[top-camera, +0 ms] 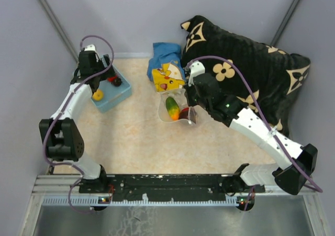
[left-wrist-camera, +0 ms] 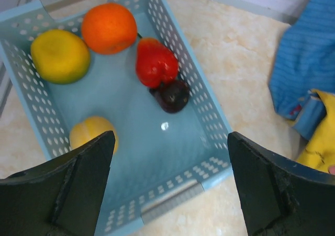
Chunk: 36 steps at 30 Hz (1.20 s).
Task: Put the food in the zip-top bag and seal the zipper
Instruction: Pick up the fake fruit from the bin.
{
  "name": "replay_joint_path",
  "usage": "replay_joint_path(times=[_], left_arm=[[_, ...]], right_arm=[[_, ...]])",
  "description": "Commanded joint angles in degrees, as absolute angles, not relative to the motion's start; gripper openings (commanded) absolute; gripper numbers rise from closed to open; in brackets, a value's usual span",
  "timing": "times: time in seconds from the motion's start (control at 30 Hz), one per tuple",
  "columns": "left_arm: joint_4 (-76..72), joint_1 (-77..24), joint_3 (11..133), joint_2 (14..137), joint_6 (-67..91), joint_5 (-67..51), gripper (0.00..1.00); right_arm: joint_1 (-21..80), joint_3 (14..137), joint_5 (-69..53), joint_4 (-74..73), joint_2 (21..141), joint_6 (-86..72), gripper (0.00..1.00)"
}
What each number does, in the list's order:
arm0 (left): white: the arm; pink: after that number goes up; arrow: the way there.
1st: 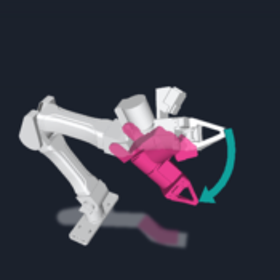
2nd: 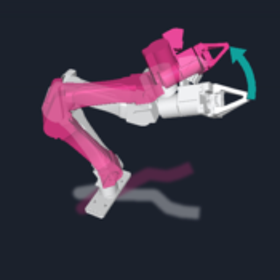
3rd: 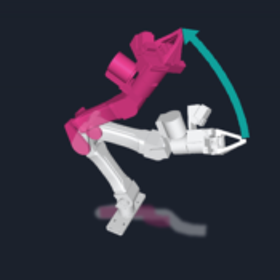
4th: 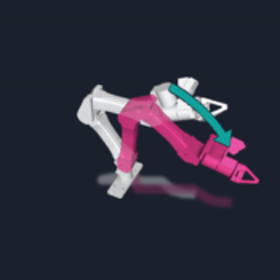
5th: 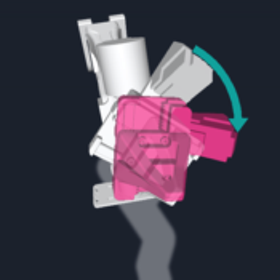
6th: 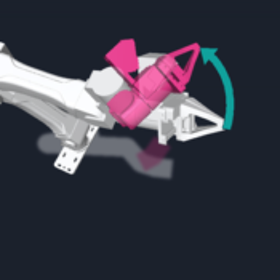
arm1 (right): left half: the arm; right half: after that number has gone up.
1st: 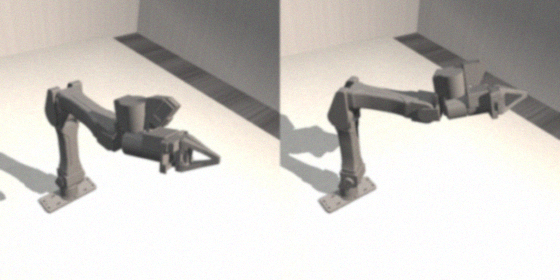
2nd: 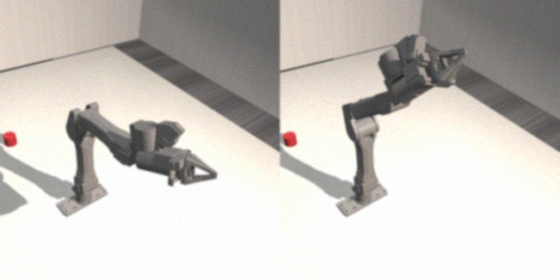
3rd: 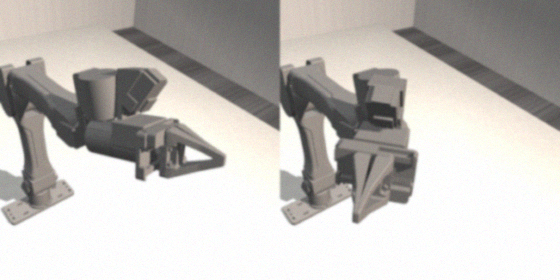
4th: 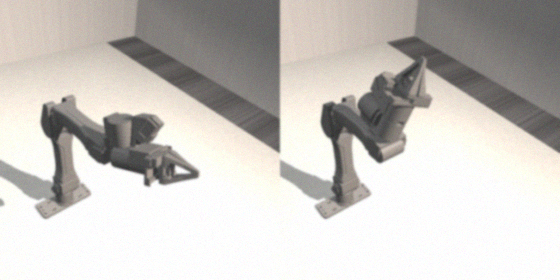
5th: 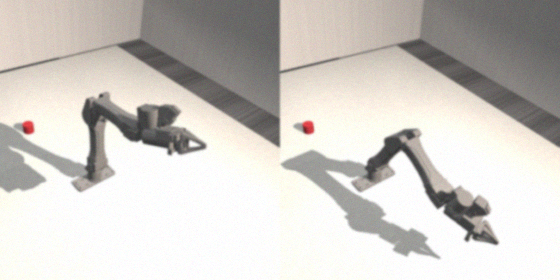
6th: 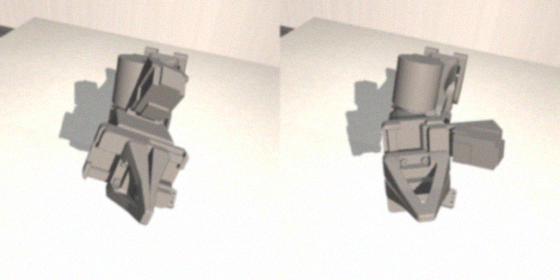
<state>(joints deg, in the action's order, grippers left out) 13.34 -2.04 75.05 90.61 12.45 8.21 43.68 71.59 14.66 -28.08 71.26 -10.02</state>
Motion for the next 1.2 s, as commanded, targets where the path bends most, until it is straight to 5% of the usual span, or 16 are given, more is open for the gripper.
replay_joint_path(times=[0.0,0.57,1.17], left_arm=[[10.5,0.5,80.7,97.1,13.0,10.1,0.94],[1.5,5.6,99.0,123.6,7.2,14.3,0.93],[-1.7,5.6,104.2,134.4,2.4,10.4,0.95]], right_arm=[[43.3,71.2,13.0,-23.6,69.2,-8.9,0.0],[43.5,71.0,11.0,-27.0,68.5,-9.4,0.0],[44.4,72.0,11.2,-29.6,71.6,-10.3,0.0]])
